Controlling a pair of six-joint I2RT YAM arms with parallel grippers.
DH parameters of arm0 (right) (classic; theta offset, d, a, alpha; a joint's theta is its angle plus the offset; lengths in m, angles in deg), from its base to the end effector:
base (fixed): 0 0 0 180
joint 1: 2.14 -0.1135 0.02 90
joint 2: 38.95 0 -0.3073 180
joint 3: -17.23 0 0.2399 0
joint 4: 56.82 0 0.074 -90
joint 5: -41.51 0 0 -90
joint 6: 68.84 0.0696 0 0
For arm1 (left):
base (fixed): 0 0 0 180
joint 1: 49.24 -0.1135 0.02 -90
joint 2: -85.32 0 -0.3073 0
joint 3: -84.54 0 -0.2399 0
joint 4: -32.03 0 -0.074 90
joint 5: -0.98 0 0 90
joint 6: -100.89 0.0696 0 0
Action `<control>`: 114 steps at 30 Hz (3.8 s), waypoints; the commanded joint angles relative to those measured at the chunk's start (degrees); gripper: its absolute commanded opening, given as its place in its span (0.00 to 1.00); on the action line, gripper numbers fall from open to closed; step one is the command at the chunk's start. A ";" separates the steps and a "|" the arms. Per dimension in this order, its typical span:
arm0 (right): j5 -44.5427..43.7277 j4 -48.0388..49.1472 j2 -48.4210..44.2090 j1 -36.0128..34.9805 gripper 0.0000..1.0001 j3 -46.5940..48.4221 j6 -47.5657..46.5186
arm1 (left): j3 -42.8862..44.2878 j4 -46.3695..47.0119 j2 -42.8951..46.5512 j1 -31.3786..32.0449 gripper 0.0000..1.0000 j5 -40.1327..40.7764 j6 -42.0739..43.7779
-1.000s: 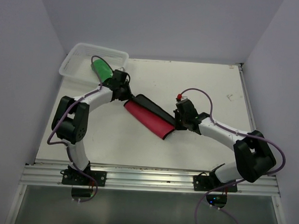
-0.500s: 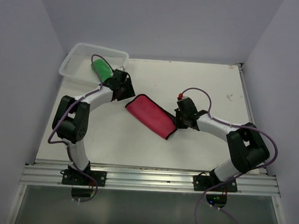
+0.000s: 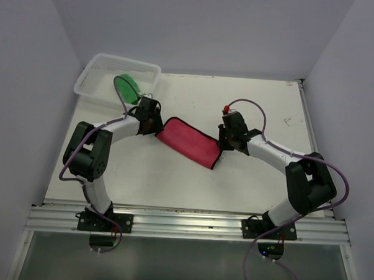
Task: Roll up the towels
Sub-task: Fold the towel
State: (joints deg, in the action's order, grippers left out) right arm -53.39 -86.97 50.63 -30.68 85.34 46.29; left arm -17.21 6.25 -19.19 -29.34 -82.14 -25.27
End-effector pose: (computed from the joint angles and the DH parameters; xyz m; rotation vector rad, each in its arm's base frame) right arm 0.2927 0.1524 0.2206 -0.0370 2.4907 0.2962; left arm 0.3791 -0.1284 0.1920 -0.4030 2.4569 -0.2702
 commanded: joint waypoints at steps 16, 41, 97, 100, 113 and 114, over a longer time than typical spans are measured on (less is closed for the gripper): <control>-2.92 -10.79 -8.98 0.32 0.60 6.58 -2.80 | -9.97 8.04 2.55 0.66 0.34 -0.02 0.83; 1.30 -17.38 -23.57 0.32 0.61 0.43 -1.32 | -36.06 5.93 23.55 12.09 0.22 5.17 -8.91; 16.95 11.18 14.57 -19.45 0.27 1.83 15.48 | -42.50 3.21 34.11 20.27 0.00 7.37 -17.36; 16.42 8.39 12.82 -19.37 0.33 3.06 14.78 | -43.11 3.11 33.67 20.27 0.00 6.93 -18.24; 16.24 4.76 7.10 -9.27 0.39 -0.27 10.21 | -43.90 3.12 33.58 20.35 0.00 7.36 -18.24; 16.24 4.68 7.27 -8.65 0.39 -0.54 9.86 | -43.82 3.12 33.49 20.35 0.00 7.63 -18.15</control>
State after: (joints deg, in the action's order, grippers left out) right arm -37.02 -81.13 59.44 -41.56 86.39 58.31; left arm -58.65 14.32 16.33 -9.39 -76.07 -43.63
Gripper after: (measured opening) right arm 0.390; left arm 0.007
